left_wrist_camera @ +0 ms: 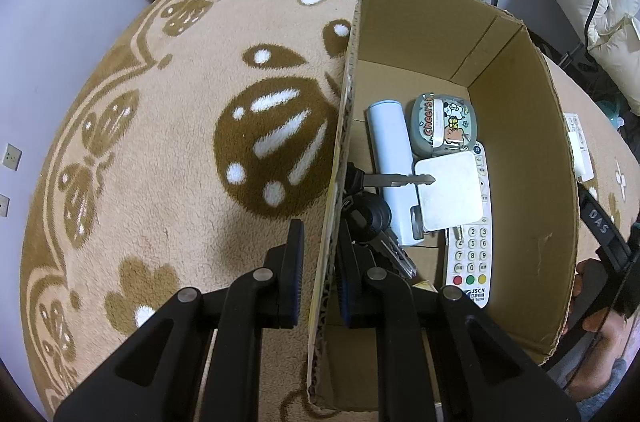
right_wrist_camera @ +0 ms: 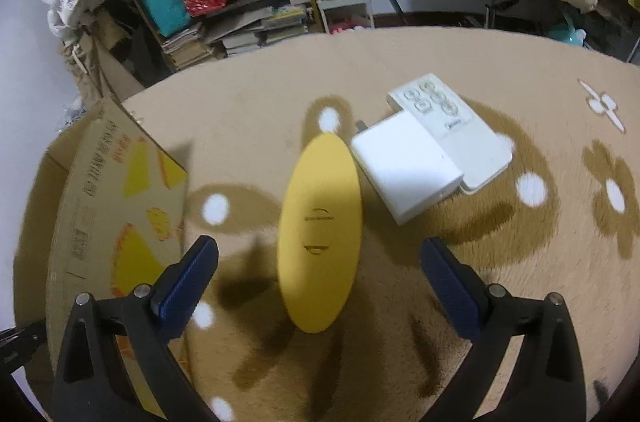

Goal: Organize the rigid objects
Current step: 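Move the right gripper to the yellow oval case and grasp it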

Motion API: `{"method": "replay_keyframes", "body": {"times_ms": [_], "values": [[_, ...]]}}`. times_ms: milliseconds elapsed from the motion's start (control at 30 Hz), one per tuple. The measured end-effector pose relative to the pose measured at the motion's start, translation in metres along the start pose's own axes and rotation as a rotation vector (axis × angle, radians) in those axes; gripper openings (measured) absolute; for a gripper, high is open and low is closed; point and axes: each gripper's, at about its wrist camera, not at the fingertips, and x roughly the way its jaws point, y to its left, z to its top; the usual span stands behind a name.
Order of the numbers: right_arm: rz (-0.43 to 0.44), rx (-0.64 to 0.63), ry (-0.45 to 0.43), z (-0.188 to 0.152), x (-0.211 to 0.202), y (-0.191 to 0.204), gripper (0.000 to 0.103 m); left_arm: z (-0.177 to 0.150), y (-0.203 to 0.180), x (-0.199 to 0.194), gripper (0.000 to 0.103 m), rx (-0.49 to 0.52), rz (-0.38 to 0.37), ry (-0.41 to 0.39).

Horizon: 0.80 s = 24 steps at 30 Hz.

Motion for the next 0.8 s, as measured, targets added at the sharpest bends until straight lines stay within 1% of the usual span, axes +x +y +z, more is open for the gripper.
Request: {"method": "replay_keyframes", "body": {"times_ms": [100, 167, 300, 600, 800], "values": [[-0.04, -0.038, 0.01, -0.004, 0.006, 0.001, 0.103, 0.0, 0.0, 0.0, 0.014, 0.0, 0.0, 0.001], [-0.05, -0.042, 0.022, -0.008, 0.011, 0.0, 0.103, 0.0, 0.0, 0.0, 0.014, -0.001, -0.001, 0.001], [-0.049, -0.016, 0.05, -0.012, 0.022, -0.003, 0.103, 0.0, 0.0, 0.0, 0.014, -0.001, 0.0, 0.001], [-0.063, -0.02, 0.035, -0.009, 0.032, -0.001, 0.103, 0.0, 0.0, 0.0, 0.014, -0.001, 0.0, 0.001], [-0.046, 0.01, 0.041, 0.0, 0.038, 0.0, 0.103, 0.0, 0.0, 0.0, 0.014, -0.001, -0.001, 0.001]]}}
